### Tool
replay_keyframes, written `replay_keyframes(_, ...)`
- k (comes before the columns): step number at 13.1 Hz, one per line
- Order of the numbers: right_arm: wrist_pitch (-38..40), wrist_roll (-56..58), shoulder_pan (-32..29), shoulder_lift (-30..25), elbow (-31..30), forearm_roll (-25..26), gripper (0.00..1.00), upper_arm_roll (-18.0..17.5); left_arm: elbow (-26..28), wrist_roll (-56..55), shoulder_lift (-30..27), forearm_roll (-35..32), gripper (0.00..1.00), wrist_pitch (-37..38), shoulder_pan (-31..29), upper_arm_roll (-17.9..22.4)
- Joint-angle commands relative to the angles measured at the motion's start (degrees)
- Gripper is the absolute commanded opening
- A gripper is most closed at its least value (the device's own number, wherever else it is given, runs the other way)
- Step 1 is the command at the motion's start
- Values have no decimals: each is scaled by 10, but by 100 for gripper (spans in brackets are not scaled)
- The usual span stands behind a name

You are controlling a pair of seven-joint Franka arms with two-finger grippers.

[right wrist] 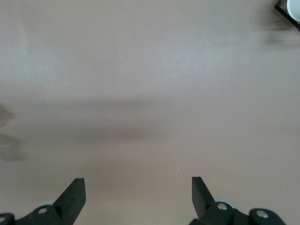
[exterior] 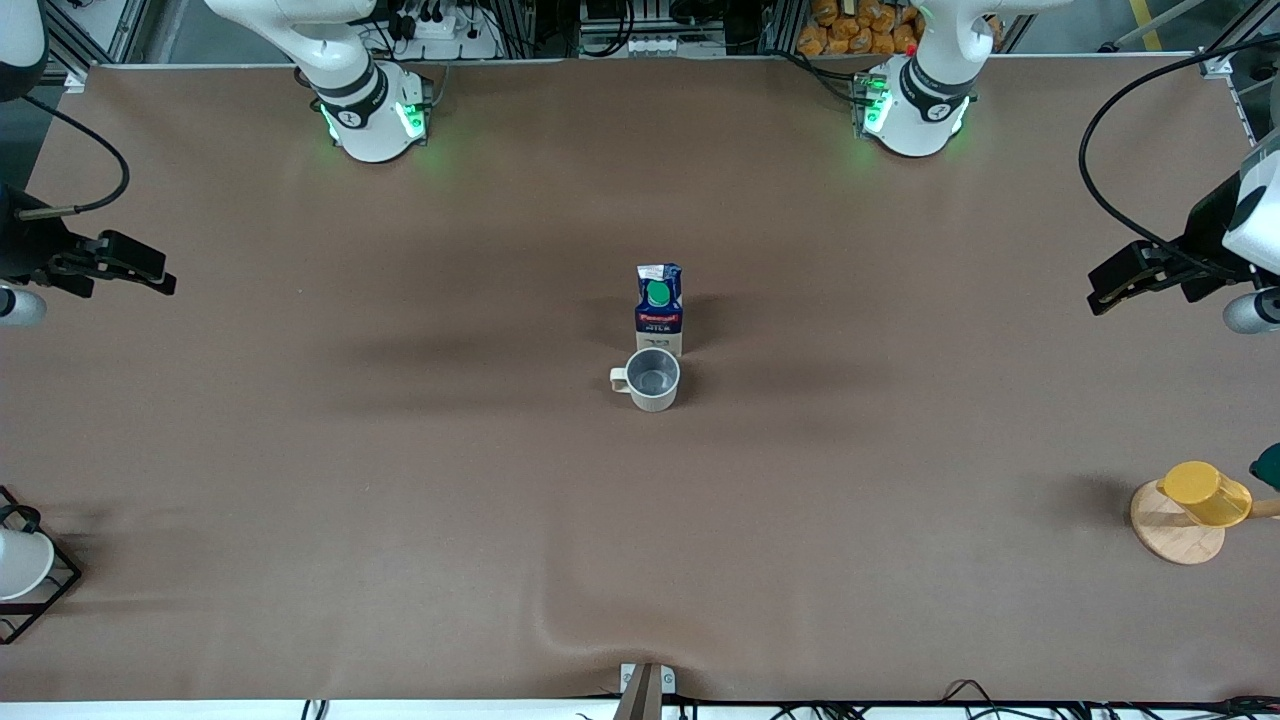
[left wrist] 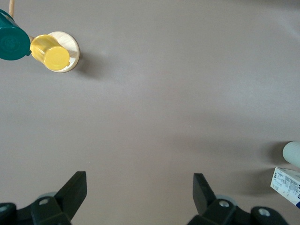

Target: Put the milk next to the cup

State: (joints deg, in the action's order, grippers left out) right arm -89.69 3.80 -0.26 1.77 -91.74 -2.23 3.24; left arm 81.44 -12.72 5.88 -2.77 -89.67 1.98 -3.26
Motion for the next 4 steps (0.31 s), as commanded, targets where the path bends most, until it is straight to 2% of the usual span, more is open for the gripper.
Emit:
replay_keyframes(1, 1, 2, -6, -4, -4, 4, 100, -4, 5, 7, -8, 9, 100, 12, 7, 12)
replay_keyframes(4, 2, 2, -7, -5, -4, 4, 100, -3, 5, 8, -6, 9, 100, 12, 11, 9)
